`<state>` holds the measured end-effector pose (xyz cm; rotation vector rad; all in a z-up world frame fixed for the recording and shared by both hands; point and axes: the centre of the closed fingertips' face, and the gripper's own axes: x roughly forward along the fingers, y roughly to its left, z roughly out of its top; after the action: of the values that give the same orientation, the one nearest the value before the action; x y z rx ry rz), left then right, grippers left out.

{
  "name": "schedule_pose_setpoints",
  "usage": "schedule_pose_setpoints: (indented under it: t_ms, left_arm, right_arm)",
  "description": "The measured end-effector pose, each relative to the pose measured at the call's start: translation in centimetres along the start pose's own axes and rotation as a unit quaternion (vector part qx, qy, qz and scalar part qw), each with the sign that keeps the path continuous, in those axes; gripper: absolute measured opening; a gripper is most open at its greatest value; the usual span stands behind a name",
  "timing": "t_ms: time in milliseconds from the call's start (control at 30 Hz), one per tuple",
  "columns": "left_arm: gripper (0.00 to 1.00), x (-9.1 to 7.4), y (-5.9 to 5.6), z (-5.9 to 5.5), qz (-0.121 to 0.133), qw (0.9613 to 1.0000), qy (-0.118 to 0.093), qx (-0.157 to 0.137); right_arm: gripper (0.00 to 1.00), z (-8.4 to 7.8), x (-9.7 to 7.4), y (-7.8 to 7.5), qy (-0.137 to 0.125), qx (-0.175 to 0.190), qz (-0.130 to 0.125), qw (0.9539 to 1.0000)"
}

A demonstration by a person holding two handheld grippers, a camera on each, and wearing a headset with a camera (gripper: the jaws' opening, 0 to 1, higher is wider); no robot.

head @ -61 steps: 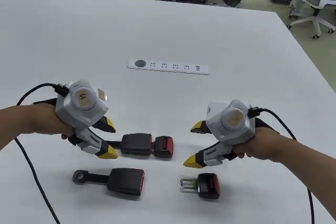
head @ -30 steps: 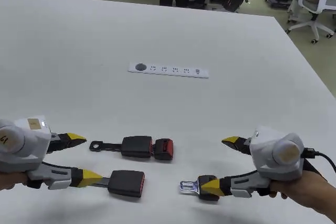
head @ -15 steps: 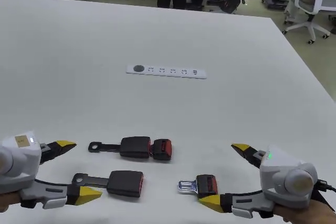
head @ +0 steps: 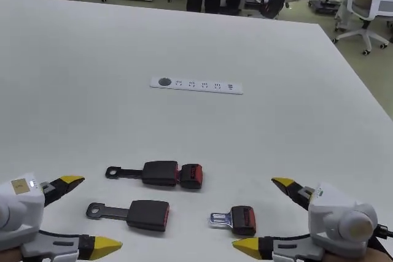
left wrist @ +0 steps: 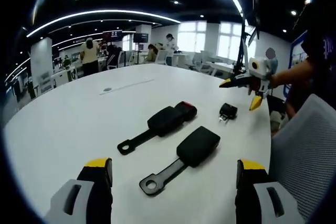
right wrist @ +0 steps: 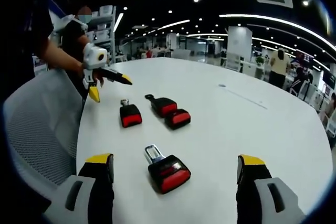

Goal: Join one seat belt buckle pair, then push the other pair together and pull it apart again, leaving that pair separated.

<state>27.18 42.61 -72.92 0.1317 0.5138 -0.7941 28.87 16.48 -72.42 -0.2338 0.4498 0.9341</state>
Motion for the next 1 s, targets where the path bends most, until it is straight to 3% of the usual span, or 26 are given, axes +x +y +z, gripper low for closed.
schedule_pose_setpoints:
  t_ms: [167, 600, 1000]
  left_arm:
    - [1.00, -0.2, 0.2, 0.3, 0.008, 0.9999, -0.013, 0.003]
    - [1.00, -0.3, 0.5, 0.1, 0.008, 0.9998, -0.014, 0.008]
    - [1.00, -0.3, -1.0, 1.1, 0.005, 0.9998, -0.014, 0.011]
  right_arm:
    - [0.99, -0.2, -0.1, 0.5, 0.006, -0.007, 0.001, 1.0000]
    - [0.99, -0.2, -0.5, 1.0, -0.001, -0.008, -0.003, 1.0000]
    - [0.99, 0.0, -0.6, 1.1, 0.002, -0.009, -0.007, 0.9999]
